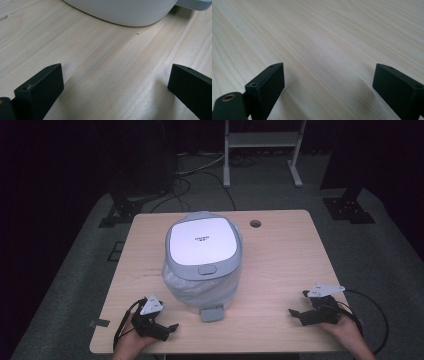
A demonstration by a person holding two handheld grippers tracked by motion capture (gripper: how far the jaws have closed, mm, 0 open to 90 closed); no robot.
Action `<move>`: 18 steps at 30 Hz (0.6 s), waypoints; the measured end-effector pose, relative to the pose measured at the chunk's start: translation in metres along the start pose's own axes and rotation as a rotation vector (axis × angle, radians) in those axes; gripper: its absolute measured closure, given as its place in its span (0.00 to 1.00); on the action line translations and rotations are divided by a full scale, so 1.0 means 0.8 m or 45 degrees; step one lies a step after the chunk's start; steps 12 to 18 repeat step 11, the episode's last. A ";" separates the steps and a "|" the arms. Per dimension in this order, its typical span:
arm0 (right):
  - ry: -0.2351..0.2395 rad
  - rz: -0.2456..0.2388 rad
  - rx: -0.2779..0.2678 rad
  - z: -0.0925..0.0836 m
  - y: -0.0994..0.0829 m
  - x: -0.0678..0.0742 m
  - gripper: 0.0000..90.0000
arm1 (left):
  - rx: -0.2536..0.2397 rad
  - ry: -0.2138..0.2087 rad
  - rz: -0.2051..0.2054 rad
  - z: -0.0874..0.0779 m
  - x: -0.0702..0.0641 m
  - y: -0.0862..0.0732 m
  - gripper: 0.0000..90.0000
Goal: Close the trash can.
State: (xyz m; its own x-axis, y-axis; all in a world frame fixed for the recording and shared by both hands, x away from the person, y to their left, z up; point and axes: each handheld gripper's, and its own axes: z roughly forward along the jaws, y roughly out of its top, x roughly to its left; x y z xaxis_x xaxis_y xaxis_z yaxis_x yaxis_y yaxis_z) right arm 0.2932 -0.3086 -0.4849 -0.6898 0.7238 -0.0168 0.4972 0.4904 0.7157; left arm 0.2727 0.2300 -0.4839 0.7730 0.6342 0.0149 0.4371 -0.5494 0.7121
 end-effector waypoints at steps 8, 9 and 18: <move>0.023 0.020 -0.024 0.004 -0.001 0.002 0.10 | 0.000 0.000 0.000 0.000 0.000 0.000 0.00; 0.023 0.020 -0.024 0.004 -0.001 0.002 0.10 | 0.000 0.000 0.000 0.000 0.000 0.000 0.00; 0.023 0.020 -0.024 0.004 -0.001 0.002 0.10 | 0.000 0.000 0.000 0.000 0.000 0.000 0.00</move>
